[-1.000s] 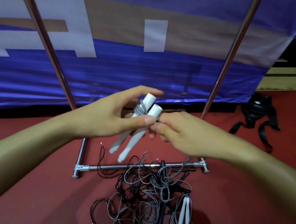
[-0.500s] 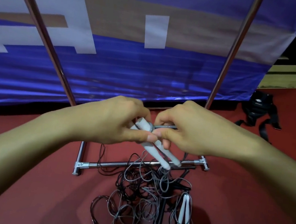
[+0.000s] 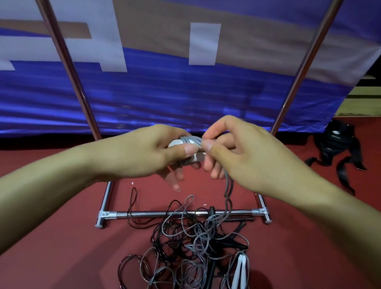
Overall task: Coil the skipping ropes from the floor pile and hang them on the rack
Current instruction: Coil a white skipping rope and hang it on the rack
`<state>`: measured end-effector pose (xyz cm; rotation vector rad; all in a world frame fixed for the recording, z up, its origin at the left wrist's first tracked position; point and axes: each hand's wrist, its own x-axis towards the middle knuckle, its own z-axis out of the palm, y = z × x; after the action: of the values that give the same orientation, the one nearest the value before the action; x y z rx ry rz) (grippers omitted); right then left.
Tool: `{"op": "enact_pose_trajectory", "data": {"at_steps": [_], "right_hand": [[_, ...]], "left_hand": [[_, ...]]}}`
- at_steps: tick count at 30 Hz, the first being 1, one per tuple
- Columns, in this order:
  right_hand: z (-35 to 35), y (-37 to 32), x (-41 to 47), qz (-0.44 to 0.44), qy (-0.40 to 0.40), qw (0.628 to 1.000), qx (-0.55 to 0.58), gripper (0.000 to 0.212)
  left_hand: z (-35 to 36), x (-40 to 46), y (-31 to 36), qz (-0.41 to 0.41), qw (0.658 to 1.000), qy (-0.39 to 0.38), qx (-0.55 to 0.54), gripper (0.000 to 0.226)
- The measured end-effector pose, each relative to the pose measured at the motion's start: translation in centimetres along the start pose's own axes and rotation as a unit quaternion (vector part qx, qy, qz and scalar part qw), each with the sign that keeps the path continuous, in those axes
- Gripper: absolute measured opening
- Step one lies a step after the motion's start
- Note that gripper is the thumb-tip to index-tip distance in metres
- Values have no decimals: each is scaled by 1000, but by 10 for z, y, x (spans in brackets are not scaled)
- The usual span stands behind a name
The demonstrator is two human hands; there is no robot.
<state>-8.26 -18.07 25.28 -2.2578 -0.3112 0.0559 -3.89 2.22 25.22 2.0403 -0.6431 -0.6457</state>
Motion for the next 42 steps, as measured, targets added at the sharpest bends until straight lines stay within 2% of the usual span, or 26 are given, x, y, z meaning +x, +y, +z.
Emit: {"op": "enact_pose_trajectory", "data": {"at_steps": [4, 7, 9, 11, 14, 17, 19, 21, 24, 26, 28, 31, 34, 37, 40, 42], "right_hand": [[7, 3, 2, 2, 16, 1000, -16, 11], [15, 6, 2, -32, 37, 998, -46, 19], [17, 7, 2, -70, 43, 994, -75, 17], [17, 11, 1, -106, 36, 988, -102, 15], [20, 12, 0, -122, 22, 986, -111, 17], [19, 10, 0, -127, 27, 987, -96, 23], [15, 13, 2, -87, -42, 994, -47, 34], [13, 23, 4, -40, -154, 985, 63, 43], [7, 50, 9, 43, -263, 929, 258, 46], [-1, 65, 12, 72, -306, 909, 272, 40], [-7, 72, 13, 78, -324, 916, 224, 38], [-16, 71, 20, 61, -283, 950, 114, 29], [-23, 58, 26, 2, -263, 965, 8, 22], [-22, 44, 31, 3, -211, 976, -46, 24], [-22, 29, 34, -32, -132, 983, -124, 30], [-21, 17, 31, -57, -95, 983, -144, 30]], "left_hand": [[5, 3, 4, -18, 986, 37, -163, 36], [2, 3, 6, -45, 972, 19, -231, 36], [-1, 0, 7, -71, 959, 9, -273, 35], [0, -2, 8, -61, 966, 13, -249, 38], [5, -4, 9, -10, 993, 44, -112, 41], [6, -3, 9, 31, 997, 74, -18, 40], [2, -3, 8, 41, 995, 90, -14, 40], [-3, -3, 8, 36, 993, 97, -54, 39], [-10, -8, 9, 44, 991, 62, -108, 29], [-14, -12, 8, 57, 990, 28, -122, 21], [-18, -15, 5, 69, 990, -26, -117, 19], [-15, -20, 3, 52, 987, -125, -90, 5], [-9, -19, 2, 26, 982, -177, -67, 2], [-2, -15, -2, -6, 981, -193, -21, 12], [7, -10, -5, -53, 983, -173, 30, 35], [8, -7, -5, -72, 983, -164, 40, 38]]}}
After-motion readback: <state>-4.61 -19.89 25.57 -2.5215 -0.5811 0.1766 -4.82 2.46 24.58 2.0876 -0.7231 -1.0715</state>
